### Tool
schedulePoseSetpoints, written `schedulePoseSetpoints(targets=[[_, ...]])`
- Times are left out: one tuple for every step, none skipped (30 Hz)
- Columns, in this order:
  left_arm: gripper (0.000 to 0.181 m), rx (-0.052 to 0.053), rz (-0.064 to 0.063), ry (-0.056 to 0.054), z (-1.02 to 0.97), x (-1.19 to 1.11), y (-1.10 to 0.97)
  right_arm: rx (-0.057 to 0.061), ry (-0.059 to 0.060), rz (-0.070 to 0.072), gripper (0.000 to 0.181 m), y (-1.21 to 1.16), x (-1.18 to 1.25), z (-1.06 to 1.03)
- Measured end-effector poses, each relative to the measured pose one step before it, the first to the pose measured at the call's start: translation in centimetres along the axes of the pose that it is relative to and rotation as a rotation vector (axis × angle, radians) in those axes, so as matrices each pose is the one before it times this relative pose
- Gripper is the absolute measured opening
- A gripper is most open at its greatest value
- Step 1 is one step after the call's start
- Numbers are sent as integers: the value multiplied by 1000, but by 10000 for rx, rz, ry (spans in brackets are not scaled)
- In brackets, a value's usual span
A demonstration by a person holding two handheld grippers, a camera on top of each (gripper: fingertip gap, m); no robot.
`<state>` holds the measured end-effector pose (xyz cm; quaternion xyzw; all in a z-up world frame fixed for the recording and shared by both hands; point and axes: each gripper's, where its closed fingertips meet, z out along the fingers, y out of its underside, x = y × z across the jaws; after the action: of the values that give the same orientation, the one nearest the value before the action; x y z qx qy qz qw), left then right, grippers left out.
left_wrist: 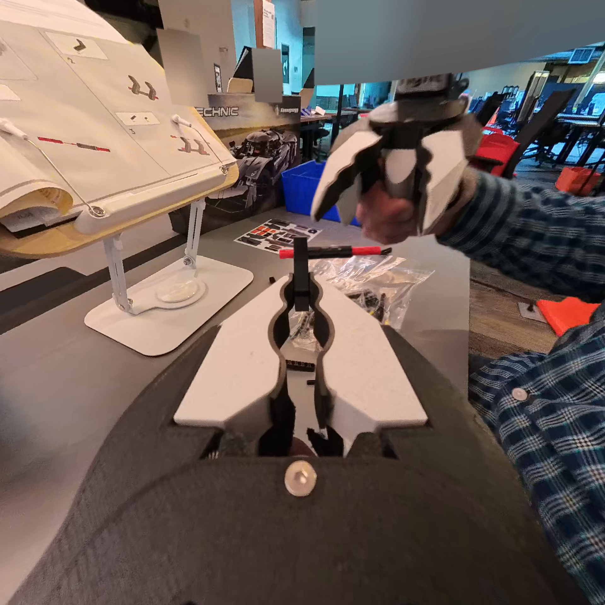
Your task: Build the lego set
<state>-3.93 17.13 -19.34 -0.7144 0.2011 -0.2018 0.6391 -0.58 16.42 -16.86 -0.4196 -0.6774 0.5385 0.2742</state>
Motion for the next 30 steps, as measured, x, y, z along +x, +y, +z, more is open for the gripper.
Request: schedulePoseSetpoints(targets=[[5, -107, -39, -28, 321, -28, 239, -251, 473, -92, 62, 451, -37, -1198], [5, -76, -74, -17, 297, -15, 235, -245, 441, 18, 63, 572, -3, -1555], [5, -30, -89, -6, 285, -7, 183, -233, 521, 92, 63, 740, 226, -1922], [5, -2, -141, -9, 296, -29, 151, -219, 653, 168, 63, 952, 558, -2265], [5, -4, -181, -17, 308, -70, 156, -264, 656, 223, 62, 1242, 698, -2447], [5, -7, -192, -26, 339, -86, 173, -433, 821, 196, 62, 1681, 1071, -2524], [5, -17, -197, -3, 383, -49, 186, -590, 1086, 37, 59, 2150, 1589, -2428], [5, -17, -179, 13, 427, 24, 196, -810, 1204, 10, 56, 2734, 2011, -2121], [5, -38, -133, -38, 461, 17, 210, -873, 957, 247, 51, 3056, 1920, -1629], [5, -72, -50, -45, 476, 80, 230, -667, 561, 456, 45, 2887, 1499, -1089], [5, -81, -19, 36, 471, 256, 231, -577, 429, 375, 40, 2746, 1311, -602], [5, -44, -41, 28, 447, 267, 185, -475, 378, 198, 35, 2484, 1108, -141], [5, -48, -80, 12, 446, 246, 206, -278, 121, 222, 32, 1943, 619, 327], [5, -61, -77, -44, 433, 129, 239, -320, -86, 332, 33, 1618, 190, 671], [5, -55, -49, -120, 384, 3, 216, -224, -77, 274, 35, 1070, 10, 796], [5, -53, -45, -62, 328, 99, 193, -19, 56, 177, 35, 470, 38, 776], [5, -35, -46, 44, 296, 242, 152, -166, 247, 217, 36, 445, 306, 796], [5, -67, -5, 24, 268, 200, 181, -265, 225, 268, 40, 421, 362, 772], [5, -117, 53, -50, 259, 65, 234, -90, 183, 337, 43, 28, 306, 675], [5, -114, 75, -56, 223, -3, 193, -2, 61, 265, 47, -176, 94, 618], [5, -56, 43, -15, 197, 17, 50, -236, 262, 56, 50, 170, 430, 585], [5, 4, -16, 13, 165, 16, -75, -289, 204, -268, 51, 266, 341, 509], [5, 13, -31, 21, 149, 4, -100, -122, -14, -393, 48, 76, 37, 379], [5, -5, 9, -16, 136, -51, -79, -1, -153, -358, 46, -46, -99, 236], [5, -17, 39, -14, 112, -49, -35, -15, -166, -287, 45, 45, -19, 181], [5, -23, 26, 11, 106, -6, 4, -69, -220, -186, 44, 222, 70, 191], [5, -26, 14, -2, 89, -31, 30, -92, -191, -154, 43, 319, 181, 182], [5, -22, 14, -19, 73, -55, 39, -131, -160, -146, 42, 394, 230, 236], [5, -14, 2, -7, 36, -39, 25, -96, -203, -50, 41, 299, 185, 272], [5, -1, -20, 3, 32, -25, -3, 78, -194, -9, 40, -1, 147, 195]])
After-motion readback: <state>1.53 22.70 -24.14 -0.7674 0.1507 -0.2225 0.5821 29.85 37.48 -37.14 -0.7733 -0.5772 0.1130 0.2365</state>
